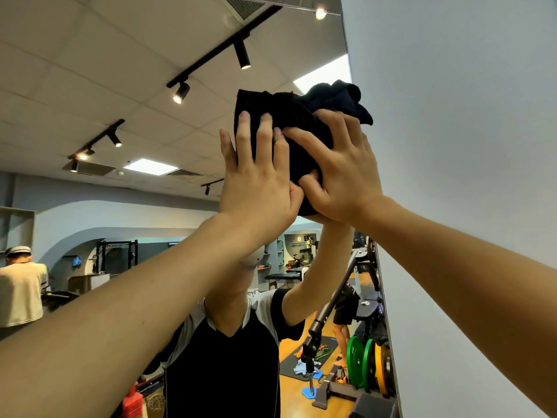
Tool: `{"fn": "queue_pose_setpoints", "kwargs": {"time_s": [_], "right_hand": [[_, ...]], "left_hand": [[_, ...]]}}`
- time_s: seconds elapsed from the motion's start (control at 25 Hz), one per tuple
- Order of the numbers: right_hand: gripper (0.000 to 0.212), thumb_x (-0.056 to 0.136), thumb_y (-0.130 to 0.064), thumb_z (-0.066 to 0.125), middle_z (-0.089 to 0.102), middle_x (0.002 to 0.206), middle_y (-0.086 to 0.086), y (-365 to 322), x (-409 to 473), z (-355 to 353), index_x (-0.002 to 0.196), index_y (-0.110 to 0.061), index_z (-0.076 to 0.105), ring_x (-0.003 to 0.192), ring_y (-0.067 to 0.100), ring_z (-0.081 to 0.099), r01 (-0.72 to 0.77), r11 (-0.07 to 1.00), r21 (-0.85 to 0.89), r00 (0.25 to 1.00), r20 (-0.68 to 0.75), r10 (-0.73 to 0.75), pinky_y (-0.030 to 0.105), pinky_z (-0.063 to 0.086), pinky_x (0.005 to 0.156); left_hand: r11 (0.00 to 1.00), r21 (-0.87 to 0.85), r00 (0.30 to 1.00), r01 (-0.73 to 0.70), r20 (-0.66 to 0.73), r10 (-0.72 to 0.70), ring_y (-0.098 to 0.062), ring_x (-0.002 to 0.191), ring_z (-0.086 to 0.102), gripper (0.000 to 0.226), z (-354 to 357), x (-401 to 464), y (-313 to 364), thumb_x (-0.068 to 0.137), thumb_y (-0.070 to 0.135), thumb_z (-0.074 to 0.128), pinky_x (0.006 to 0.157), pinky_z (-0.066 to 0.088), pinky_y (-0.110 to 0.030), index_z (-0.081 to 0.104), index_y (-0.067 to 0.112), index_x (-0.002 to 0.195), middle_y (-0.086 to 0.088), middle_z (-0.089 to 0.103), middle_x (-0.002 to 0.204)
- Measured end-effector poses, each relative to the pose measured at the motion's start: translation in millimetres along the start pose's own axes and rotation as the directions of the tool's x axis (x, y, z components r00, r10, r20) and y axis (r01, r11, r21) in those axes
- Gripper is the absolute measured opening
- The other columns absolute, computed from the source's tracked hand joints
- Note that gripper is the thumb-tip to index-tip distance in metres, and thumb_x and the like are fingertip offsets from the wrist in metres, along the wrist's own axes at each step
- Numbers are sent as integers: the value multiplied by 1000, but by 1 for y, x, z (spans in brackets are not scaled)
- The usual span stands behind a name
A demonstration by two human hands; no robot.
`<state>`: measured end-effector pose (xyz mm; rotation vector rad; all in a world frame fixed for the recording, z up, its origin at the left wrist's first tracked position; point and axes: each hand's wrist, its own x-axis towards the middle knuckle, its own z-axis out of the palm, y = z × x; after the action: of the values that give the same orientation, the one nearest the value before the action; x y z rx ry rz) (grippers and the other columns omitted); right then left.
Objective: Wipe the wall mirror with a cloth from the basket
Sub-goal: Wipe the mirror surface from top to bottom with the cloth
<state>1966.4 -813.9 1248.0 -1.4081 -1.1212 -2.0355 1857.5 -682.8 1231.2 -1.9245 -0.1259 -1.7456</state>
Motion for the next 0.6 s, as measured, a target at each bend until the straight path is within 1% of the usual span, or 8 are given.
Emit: {"fn": "queue_pose_setpoints", "kwargs": {"time_s": [0.16, 0.32, 0.44, 0.6], "right_hand": [[61, 80, -35, 53, 51, 140, 17, 9, -4, -7, 140, -23, 60, 130, 40, 44, -28, 1000, -11, 1000, -4, 28, 53, 48, 96], [61, 81, -35, 53, 50, 141, 17, 18, -14, -9, 140, -23, 59, 130, 39, 43, -38, 999, -2, 999, 15, 38, 53, 48, 96], [62, 80, -34, 54, 49, 142, 16, 30, -20, -15, 141, -25, 58, 131, 39, 42, -54, 998, -11, 998, 12, 54, 52, 48, 96], [61, 80, -33, 53, 49, 141, 15, 40, -34, -16, 141, -24, 60, 131, 37, 42, -80, 996, 33, 997, -16, 80, 51, 49, 96]], "left_hand": [[1000, 3, 1000, -21, 1, 21, -48, 150, 12, 79, 5, 5, 11, 88, 43, 22, 119, 12, -69, 28, -2, 152, -25, 21, 161], [1000, 25, 1000, -11, 22, 10, -48, 150, 11, 81, 7, 7, 23, 88, 46, 19, 118, 13, -69, 25, -1, 153, -24, 19, 161], [998, 41, 999, -39, 33, 38, -48, 150, 10, 80, 10, 10, 37, 88, 46, 21, 119, 13, -69, 23, -1, 153, -24, 17, 161], [997, 40, 997, -60, 44, 58, -48, 150, 11, 79, 11, 11, 50, 88, 43, 22, 119, 13, -68, 26, -2, 153, -25, 19, 161]]}}
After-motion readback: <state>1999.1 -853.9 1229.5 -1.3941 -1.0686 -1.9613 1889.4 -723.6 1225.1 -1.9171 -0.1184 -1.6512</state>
